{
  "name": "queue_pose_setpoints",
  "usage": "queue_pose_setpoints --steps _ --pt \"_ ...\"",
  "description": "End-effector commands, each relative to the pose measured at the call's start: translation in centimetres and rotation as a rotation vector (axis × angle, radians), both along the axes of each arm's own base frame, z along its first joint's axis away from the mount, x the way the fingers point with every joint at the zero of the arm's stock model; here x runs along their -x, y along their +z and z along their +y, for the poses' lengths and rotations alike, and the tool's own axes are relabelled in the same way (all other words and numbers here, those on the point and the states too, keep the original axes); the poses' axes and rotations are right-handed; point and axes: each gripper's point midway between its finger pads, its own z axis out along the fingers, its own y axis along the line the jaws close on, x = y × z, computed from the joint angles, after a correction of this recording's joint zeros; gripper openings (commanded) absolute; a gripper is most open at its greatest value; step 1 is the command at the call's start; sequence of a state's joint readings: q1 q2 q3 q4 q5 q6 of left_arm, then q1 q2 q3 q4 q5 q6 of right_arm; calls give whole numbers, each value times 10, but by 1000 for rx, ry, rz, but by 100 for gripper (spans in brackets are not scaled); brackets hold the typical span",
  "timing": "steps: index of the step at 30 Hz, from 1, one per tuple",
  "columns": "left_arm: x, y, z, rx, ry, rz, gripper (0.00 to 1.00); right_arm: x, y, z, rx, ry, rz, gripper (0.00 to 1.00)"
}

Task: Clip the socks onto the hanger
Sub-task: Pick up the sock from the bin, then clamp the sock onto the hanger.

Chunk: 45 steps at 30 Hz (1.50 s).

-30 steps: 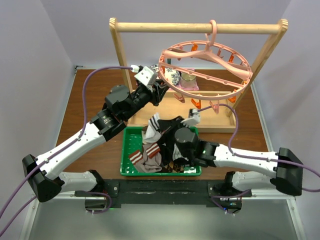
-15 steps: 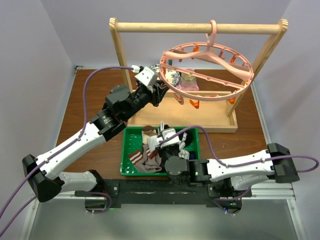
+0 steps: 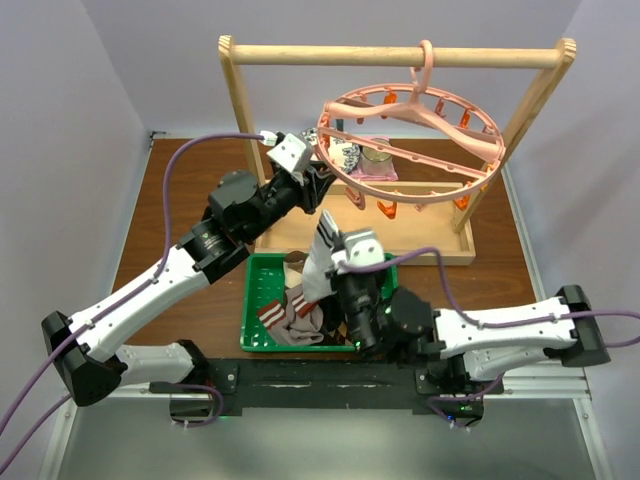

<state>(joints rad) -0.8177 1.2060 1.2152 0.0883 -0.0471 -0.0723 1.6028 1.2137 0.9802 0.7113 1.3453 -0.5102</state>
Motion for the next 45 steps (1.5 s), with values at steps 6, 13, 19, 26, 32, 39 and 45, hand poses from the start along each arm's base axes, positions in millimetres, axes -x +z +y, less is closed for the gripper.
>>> queue_pose_setpoints --steps 6,13,19,26,32,39,45 --pt "11 35 12 111 0 -28 0 -27 39 16 27 99 -29 0" --pt "12 40 12 117 -4 -37 0 -27 21 30 82 116 -2 0" --pt "13 39 12 116 -9 -36 0 -30 12 27 80 104 9 0" --pt "13 39 9 121 -16 -31 0 -45 19 20 62 75 -2 0" --pt "12 36 9 117 -15 -28 0 -56 14 20 49 69 3 0" --pt "14 35 9 118 -19 -29 0 -60 10 19 39 65 9 0" --pt "14 36 9 122 -19 -34 0 -60 15 17 23 64 4 0"
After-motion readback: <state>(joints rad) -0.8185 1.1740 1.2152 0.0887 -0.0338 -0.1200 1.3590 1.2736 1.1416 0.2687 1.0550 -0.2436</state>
